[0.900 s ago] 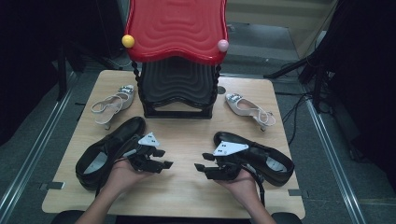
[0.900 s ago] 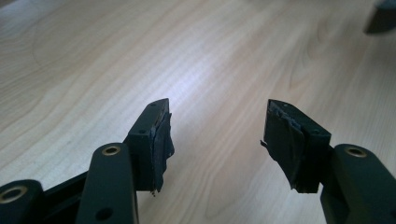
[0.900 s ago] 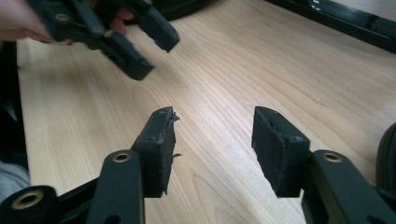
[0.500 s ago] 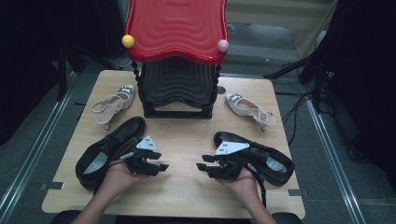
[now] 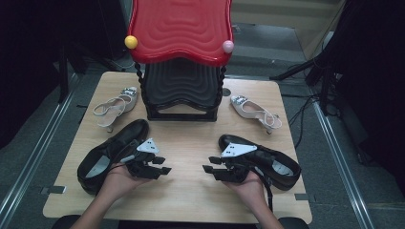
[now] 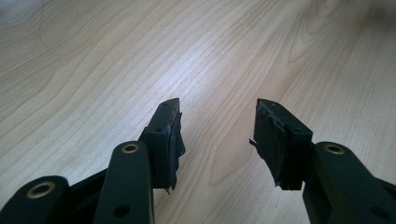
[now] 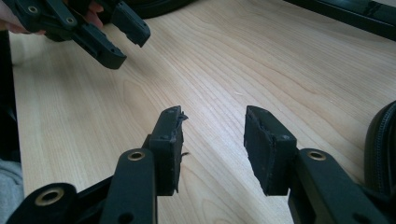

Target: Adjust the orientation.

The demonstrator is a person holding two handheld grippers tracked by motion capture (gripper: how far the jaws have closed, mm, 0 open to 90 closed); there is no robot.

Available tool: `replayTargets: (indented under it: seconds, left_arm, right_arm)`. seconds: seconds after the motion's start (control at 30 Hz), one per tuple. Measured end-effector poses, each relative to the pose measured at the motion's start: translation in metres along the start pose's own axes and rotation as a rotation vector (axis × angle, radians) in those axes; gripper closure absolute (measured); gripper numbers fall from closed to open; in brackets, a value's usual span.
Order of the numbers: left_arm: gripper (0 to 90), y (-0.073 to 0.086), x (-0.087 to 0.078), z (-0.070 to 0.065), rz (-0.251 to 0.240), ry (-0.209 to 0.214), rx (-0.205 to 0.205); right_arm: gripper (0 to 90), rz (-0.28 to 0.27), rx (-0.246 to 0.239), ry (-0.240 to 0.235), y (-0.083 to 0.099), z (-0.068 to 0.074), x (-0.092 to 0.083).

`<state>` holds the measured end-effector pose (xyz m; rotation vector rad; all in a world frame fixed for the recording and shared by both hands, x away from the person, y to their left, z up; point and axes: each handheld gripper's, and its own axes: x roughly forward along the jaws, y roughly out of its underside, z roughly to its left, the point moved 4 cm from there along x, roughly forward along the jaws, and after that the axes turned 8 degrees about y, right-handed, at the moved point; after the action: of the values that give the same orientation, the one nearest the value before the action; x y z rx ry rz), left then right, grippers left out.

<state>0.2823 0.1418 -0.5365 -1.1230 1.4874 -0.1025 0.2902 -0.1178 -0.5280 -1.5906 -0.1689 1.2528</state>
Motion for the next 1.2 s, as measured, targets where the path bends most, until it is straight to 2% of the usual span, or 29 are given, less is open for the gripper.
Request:
replayTargets:
  seconds: [0.2,0.37,0.4,0.53,0.67,0.73,0.8,1.0,1.2]
  left_arm:
    - [57.3,-0.001,-0.003,0.000,0.001,0.009,-0.004]
    - [61.3,-0.002,-0.007,-0.001,-0.001,0.005,-0.003]
    - [61.3,-0.002,-0.010,-0.001,-0.004,0.004,0.011]
    - [60.3,-0.002,-0.013,-0.001,-0.014,0.000,0.006]
    - [57.8,-0.002,-0.019,-0.001,-0.030,0.002,-0.018]
    - [56.6,-0.001,-0.025,-0.001,-0.030,-0.011,-0.025]
    - [52.9,0.001,-0.034,-0.001,-0.034,-0.038,-0.061]
    - [52.8,0.004,-0.051,-0.003,-0.055,-0.062,-0.075]
    - [52.5,0.011,-0.069,0.000,-0.068,-0.090,-0.118]
  right_arm:
    - [55.3,0.023,0.003,0.010,0.001,-0.001,0.002]
    - [54.5,0.021,0.008,0.013,0.000,-0.001,0.001]
    - [54.6,0.022,0.004,0.014,0.001,-0.001,0.001]
    - [55.1,0.016,-0.004,0.008,0.000,0.000,0.000]
    - [53.9,0.018,-0.018,0.012,-0.001,0.002,0.001]
    - [53.3,0.019,-0.032,0.014,-0.003,0.002,0.002]
    - [53.1,0.014,-0.037,0.010,-0.004,0.002,0.004]
    - [52.6,0.025,-0.048,0.004,-0.007,0.003,0.009]
    - [51.8,0.031,-0.052,-0.001,-0.012,0.003,0.013]
